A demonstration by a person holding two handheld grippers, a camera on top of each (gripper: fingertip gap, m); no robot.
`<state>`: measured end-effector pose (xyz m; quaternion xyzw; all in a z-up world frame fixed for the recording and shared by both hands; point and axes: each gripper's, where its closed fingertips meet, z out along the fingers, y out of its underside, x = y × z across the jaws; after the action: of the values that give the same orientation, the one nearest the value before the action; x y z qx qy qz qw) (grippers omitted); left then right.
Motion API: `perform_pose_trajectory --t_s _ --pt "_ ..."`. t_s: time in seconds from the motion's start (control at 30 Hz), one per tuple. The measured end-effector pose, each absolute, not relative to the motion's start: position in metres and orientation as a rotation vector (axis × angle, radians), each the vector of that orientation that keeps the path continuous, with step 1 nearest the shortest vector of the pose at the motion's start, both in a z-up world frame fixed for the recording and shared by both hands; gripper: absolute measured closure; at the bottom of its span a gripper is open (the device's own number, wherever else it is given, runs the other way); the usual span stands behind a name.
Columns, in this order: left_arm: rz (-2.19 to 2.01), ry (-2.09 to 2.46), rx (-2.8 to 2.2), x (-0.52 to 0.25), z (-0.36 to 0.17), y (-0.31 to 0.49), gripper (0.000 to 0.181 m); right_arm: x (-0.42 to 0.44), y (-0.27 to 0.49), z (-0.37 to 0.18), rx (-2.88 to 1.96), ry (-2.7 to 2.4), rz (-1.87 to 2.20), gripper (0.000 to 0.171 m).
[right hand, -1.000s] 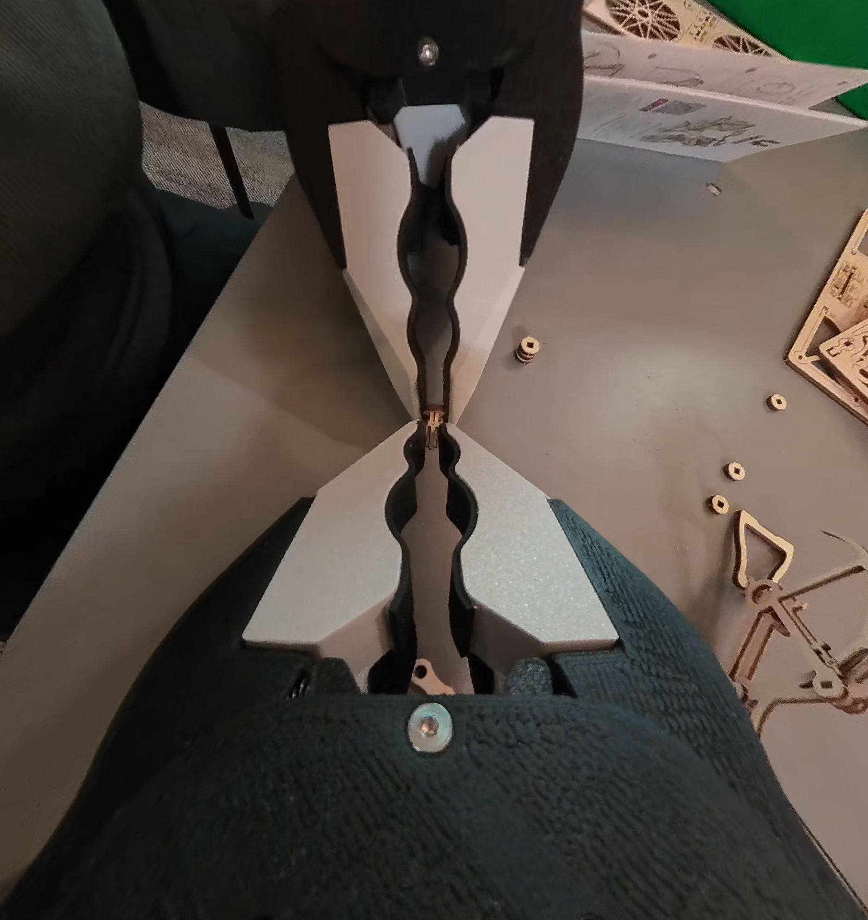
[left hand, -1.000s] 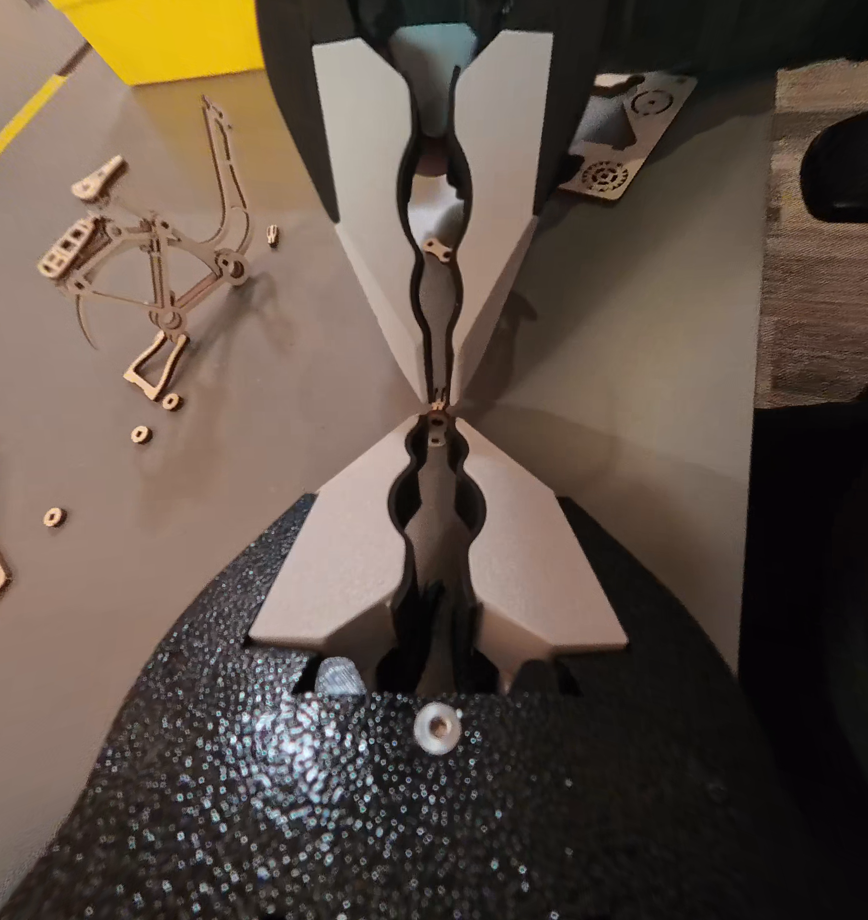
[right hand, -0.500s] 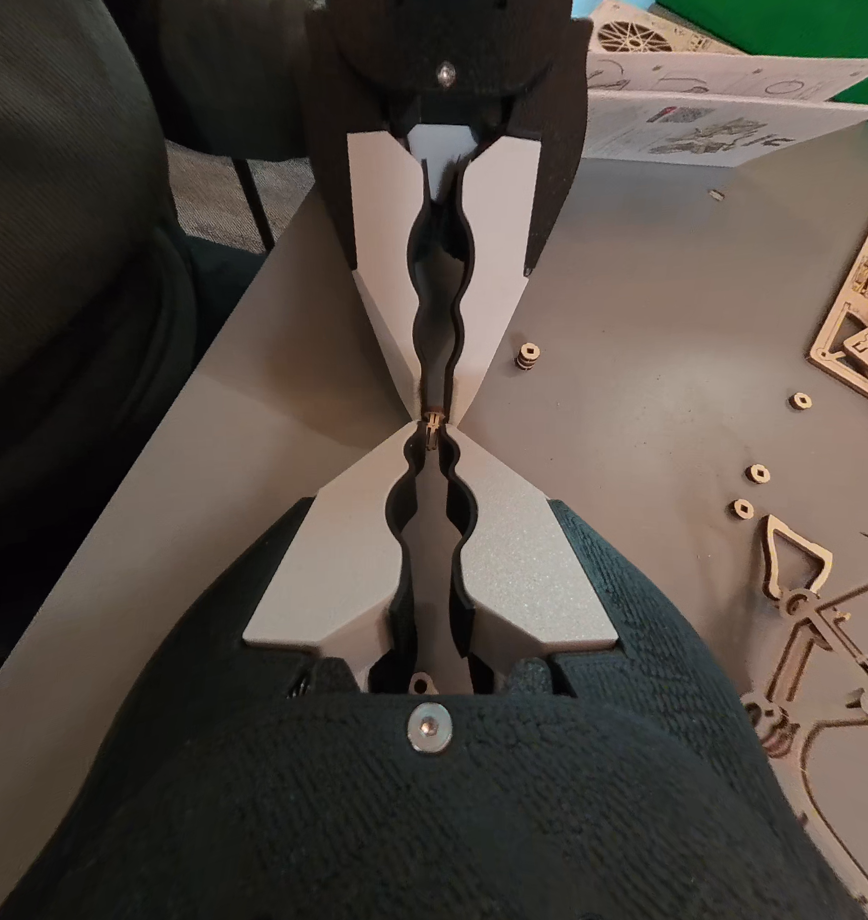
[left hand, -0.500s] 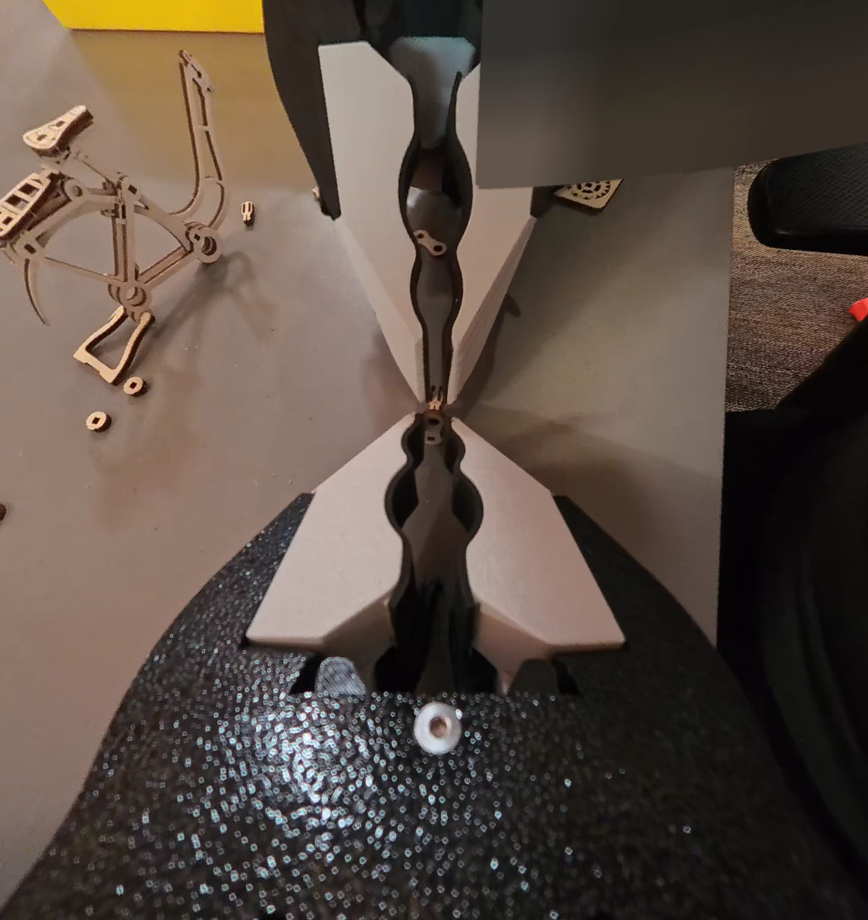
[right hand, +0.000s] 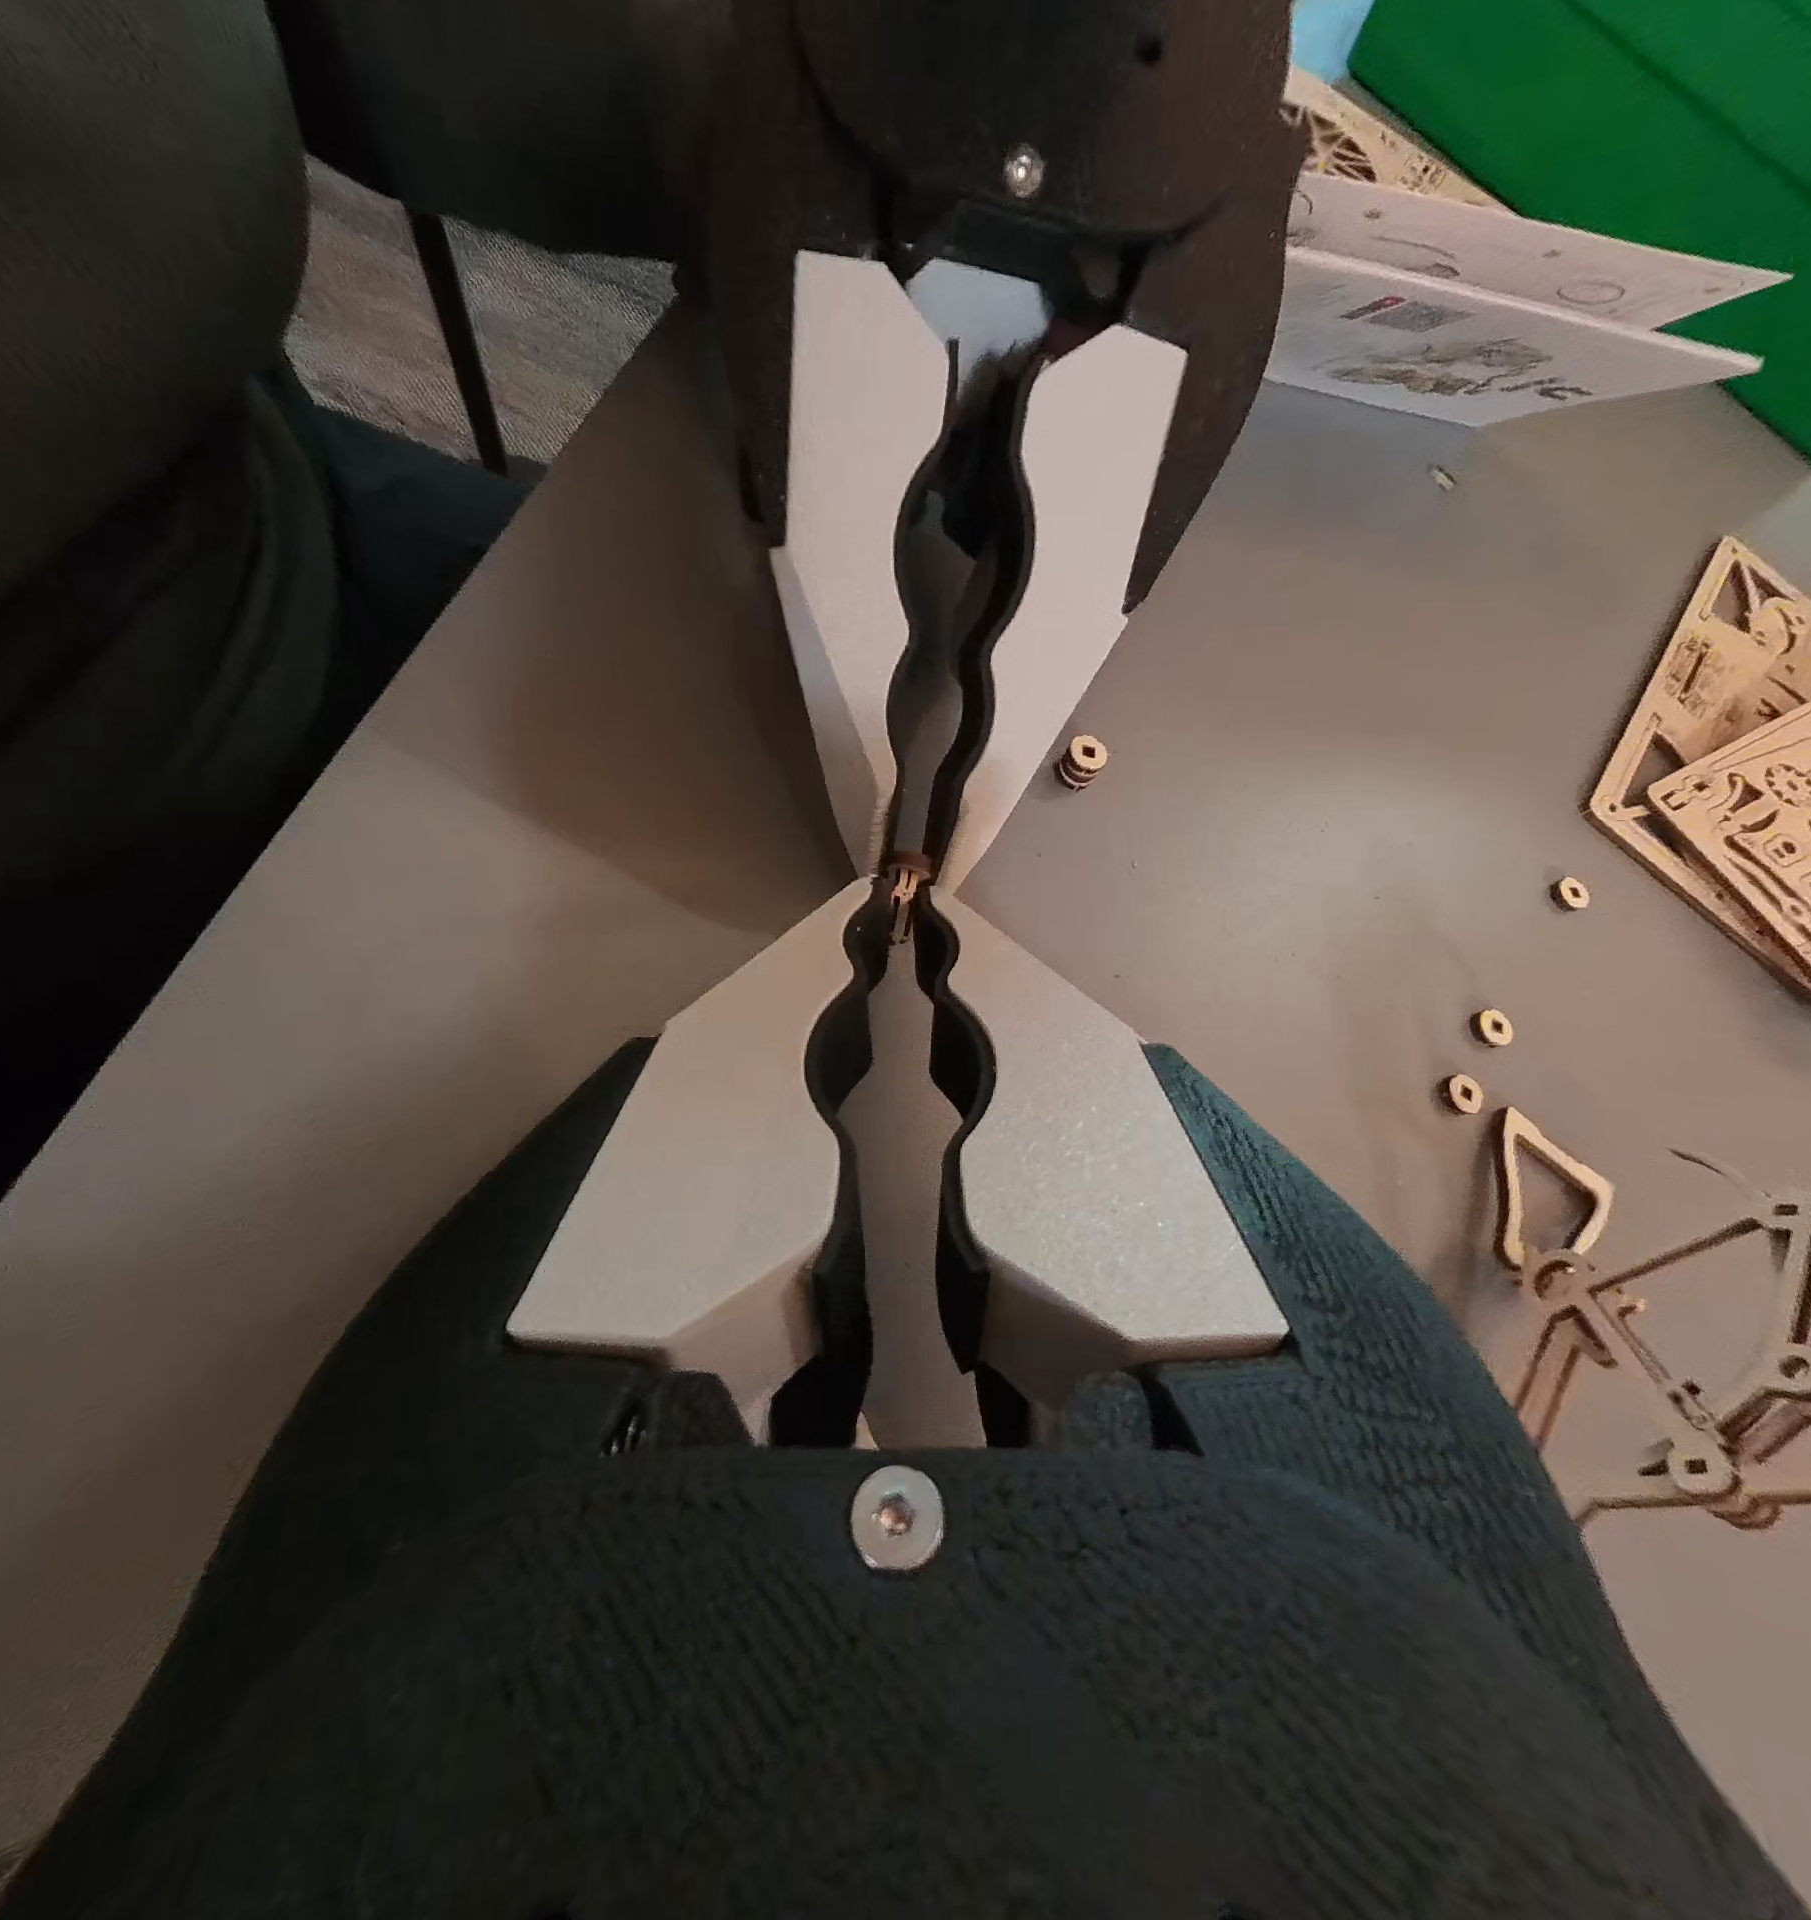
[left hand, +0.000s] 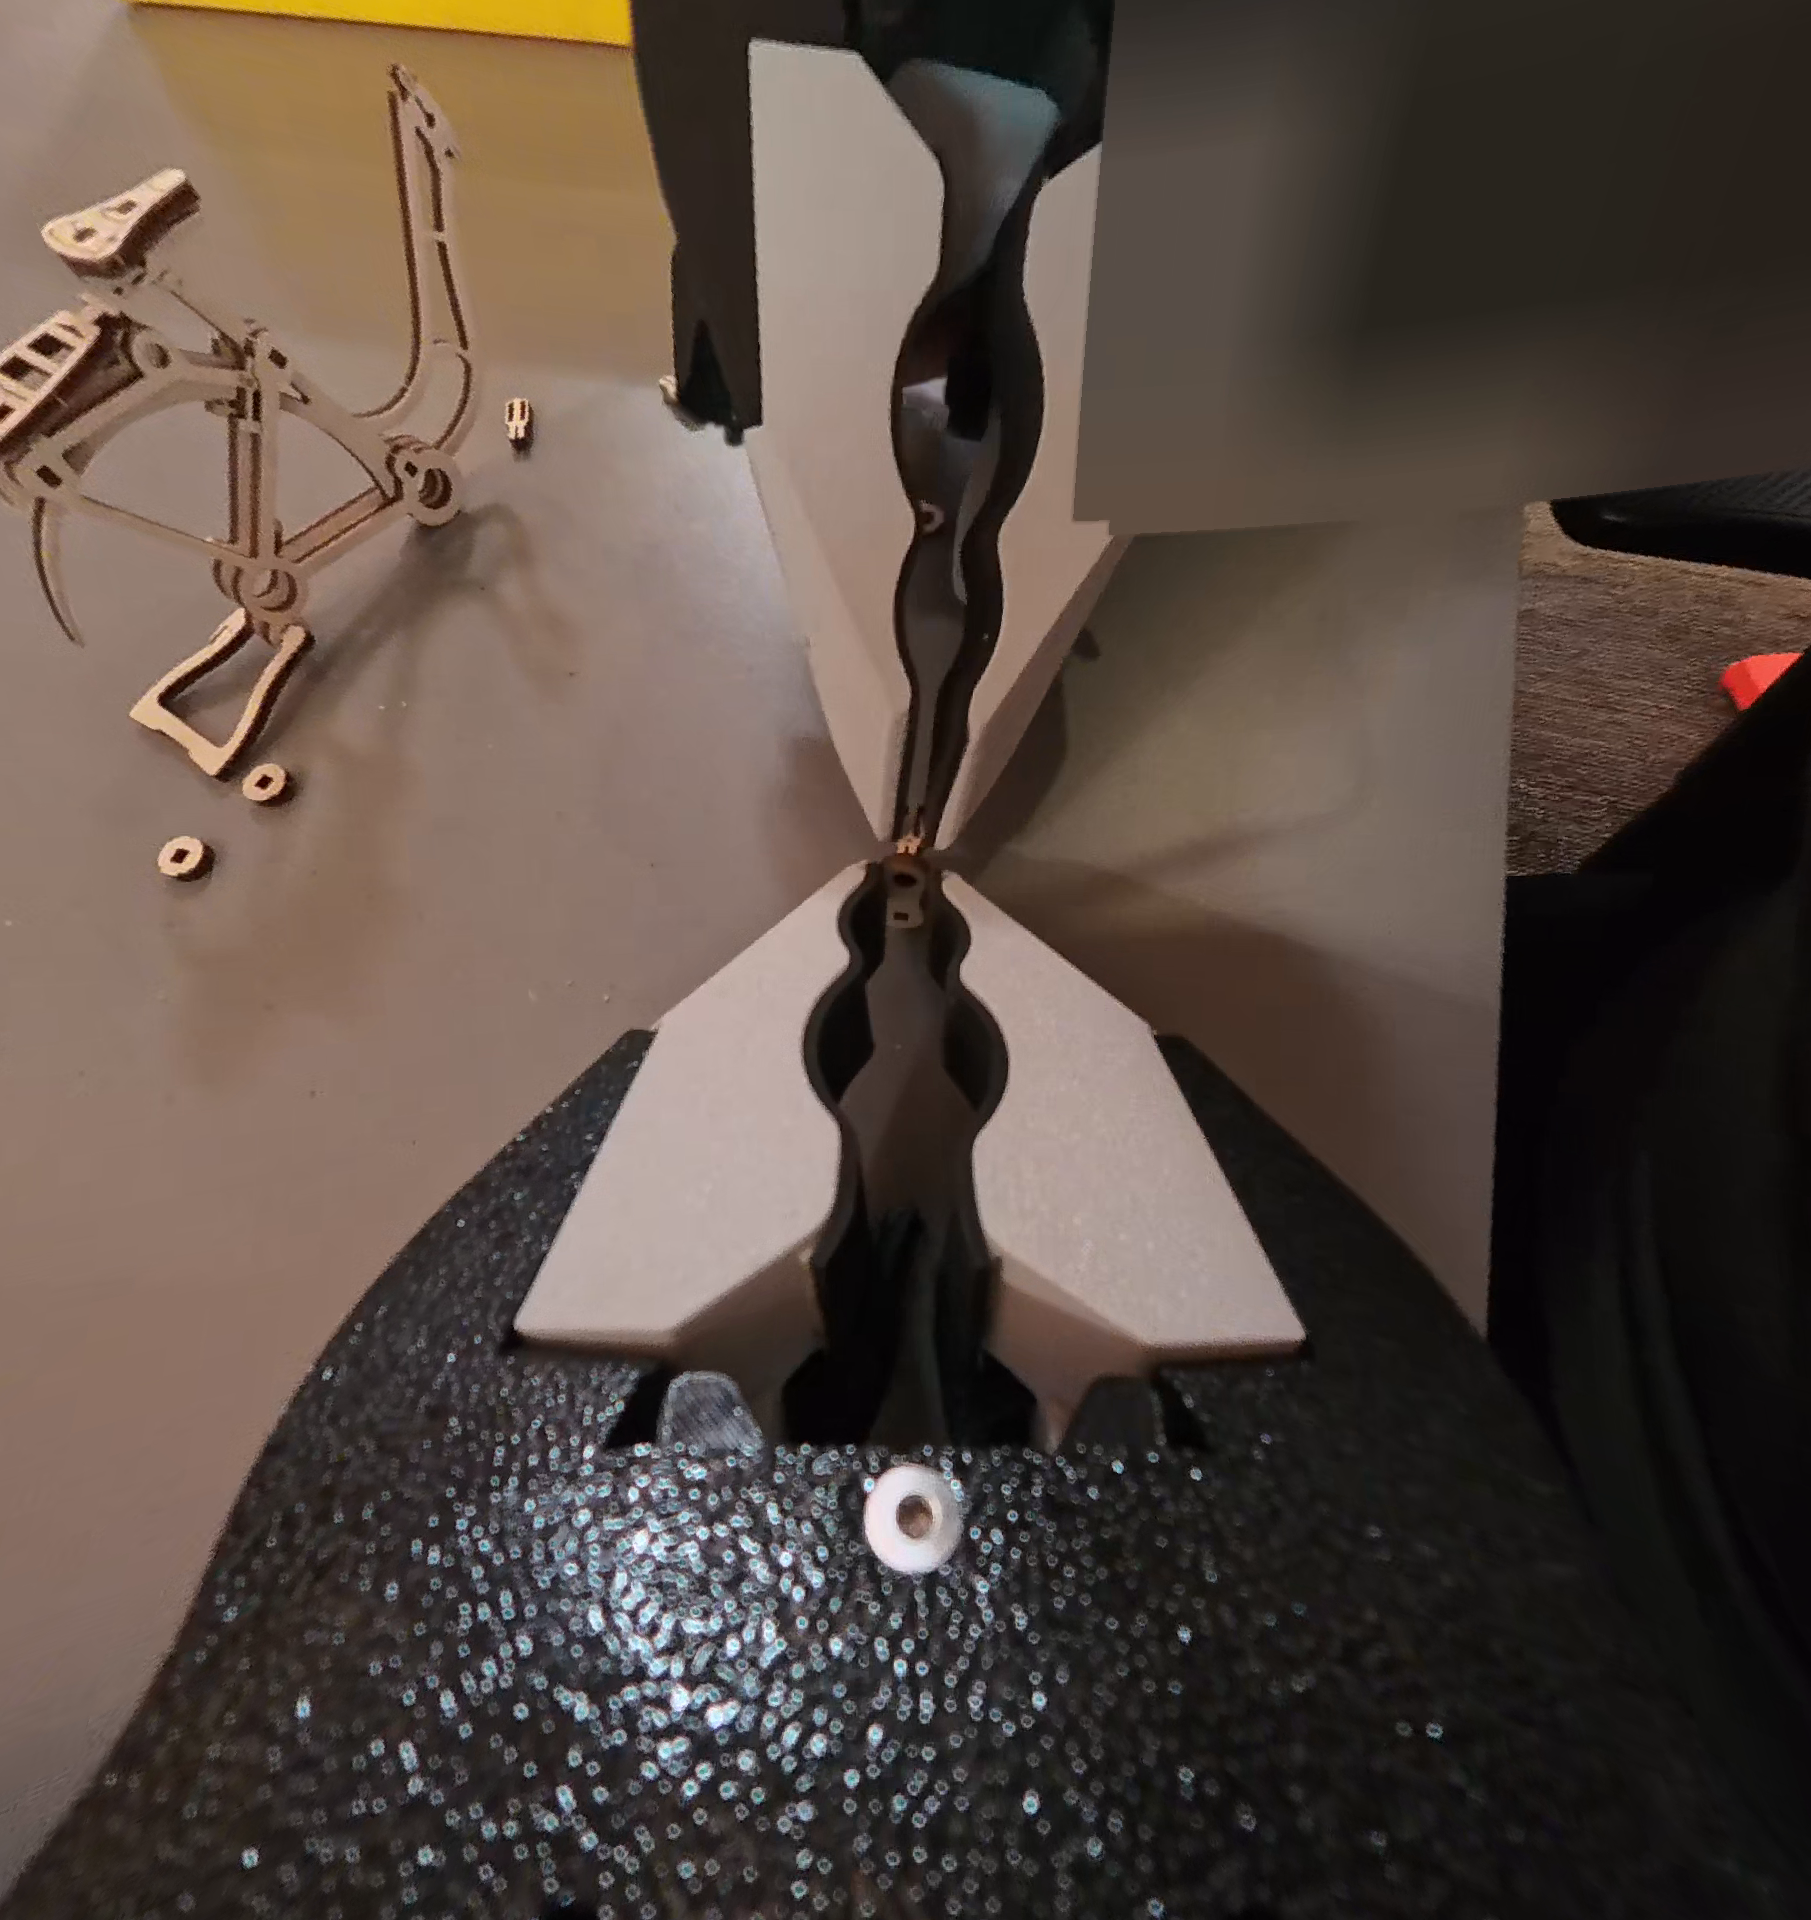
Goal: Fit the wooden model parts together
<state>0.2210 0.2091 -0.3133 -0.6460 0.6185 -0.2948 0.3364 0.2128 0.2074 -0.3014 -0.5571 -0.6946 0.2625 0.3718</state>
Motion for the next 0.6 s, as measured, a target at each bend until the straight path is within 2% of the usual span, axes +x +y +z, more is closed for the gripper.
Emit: perform_pose_trajectory --t_s 0.6 --pt "-0.786 1.611 -1.694 0.2215 -0.3133 0.2093 0.176 0.2112 0.2082 -0.3058 -1.428 -1.771 0.701 0.170"
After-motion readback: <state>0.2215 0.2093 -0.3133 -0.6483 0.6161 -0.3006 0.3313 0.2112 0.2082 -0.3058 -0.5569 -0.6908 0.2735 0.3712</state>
